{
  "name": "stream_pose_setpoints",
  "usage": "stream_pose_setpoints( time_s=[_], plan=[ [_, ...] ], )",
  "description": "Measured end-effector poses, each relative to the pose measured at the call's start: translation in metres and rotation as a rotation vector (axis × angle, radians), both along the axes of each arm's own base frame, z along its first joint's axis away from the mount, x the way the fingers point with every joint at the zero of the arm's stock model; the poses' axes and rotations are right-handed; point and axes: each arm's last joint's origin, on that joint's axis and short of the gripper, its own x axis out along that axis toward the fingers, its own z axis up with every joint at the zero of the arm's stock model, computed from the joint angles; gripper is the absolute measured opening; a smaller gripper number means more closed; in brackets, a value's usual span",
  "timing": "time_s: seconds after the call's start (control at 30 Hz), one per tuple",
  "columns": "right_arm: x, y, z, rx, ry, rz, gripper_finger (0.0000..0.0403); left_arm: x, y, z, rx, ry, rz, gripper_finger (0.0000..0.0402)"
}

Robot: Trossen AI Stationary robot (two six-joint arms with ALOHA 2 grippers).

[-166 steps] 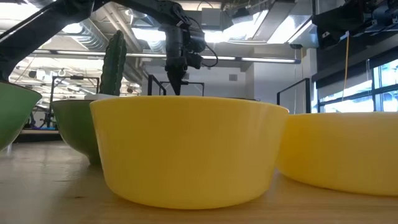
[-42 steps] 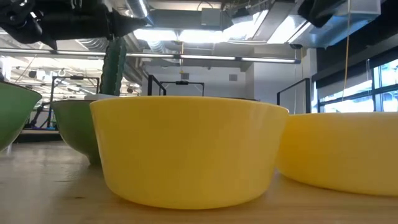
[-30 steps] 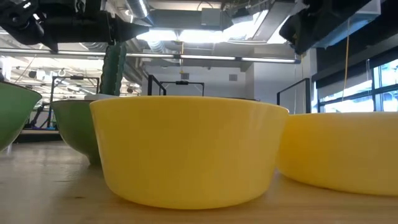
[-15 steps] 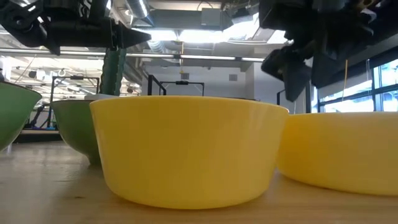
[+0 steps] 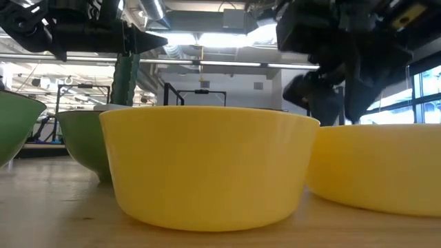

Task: Pick & Place Mini bowls
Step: Stack the yellow bowl on top of the yellow bowl on the shelf

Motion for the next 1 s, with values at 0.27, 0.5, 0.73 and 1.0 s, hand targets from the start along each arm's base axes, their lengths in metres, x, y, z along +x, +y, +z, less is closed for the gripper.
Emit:
stream_pose_setpoints(
  time_s=[0.27, 0.5, 0.73, 1.0],
  plan=[
    [0.005, 0.002, -0.024, -0.004, 0.109, -0.054, 0.0214, 0.0, 0.0, -0.001, -0.003, 0.006, 0.0, 0.0003],
    [0.005, 0.001, -0.028, -0.013, 0.135, -0.092, 0.0168, 0.0, 0.0, -0.002, -0.007, 0.016, 0.0, 0.0003],
    [0.004, 0.0, -0.027, -0.008, 0.148, -0.131, 0.0024, 0.0, 0.0, -0.002, -0.009, 0.021, 0.0, 0.0003],
    [0.006, -0.001, -0.01, -0.027, 0.081, -0.146, 0.0008, 0.0, 0.0, -0.004, -0.021, 0.039, 0.0, 0.0003]
  ],
)
